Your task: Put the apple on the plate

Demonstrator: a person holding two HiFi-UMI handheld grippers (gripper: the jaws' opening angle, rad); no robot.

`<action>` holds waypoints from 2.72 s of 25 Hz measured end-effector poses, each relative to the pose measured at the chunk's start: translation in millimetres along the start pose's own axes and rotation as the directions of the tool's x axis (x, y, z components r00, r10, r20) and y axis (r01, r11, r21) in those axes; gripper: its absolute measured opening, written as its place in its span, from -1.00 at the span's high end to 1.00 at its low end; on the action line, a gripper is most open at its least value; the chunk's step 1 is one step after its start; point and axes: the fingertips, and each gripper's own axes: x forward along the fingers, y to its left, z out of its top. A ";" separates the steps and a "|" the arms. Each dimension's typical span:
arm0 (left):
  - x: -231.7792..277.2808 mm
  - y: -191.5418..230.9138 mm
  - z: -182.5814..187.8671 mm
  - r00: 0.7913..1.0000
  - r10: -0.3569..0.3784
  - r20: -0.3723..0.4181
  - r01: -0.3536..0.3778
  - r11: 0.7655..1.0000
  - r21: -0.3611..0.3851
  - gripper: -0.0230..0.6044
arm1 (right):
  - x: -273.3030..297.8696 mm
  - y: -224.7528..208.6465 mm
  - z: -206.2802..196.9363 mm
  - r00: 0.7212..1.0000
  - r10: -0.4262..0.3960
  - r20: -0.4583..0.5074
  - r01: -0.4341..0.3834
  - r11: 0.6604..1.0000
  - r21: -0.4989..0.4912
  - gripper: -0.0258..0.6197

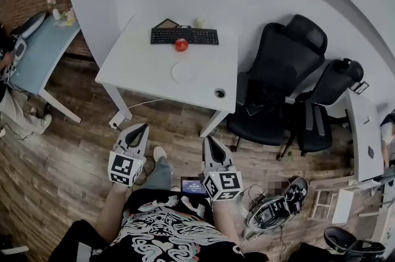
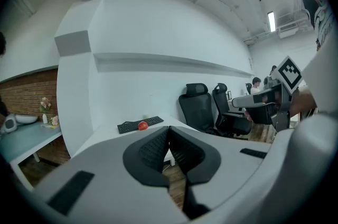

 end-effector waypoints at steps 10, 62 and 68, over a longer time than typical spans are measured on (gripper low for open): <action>30.9 13.9 4.7 1.000 0.007 0.007 -0.007 1.000 0.000 0.88 | 24.8 -17.2 1.1 1.000 -0.001 -0.012 0.002 1.000 0.004 0.83; 365.9 203.4 -15.1 0.987 -0.123 -0.101 0.122 0.992 -0.015 0.88 | 354.2 -153.4 17.7 0.982 -0.125 -0.143 0.139 0.986 0.094 0.83; 389.4 214.0 -10.7 0.988 -0.114 -0.100 0.115 0.993 0.006 0.88 | 378.8 -162.4 24.6 0.983 -0.108 -0.146 0.120 0.990 0.074 0.83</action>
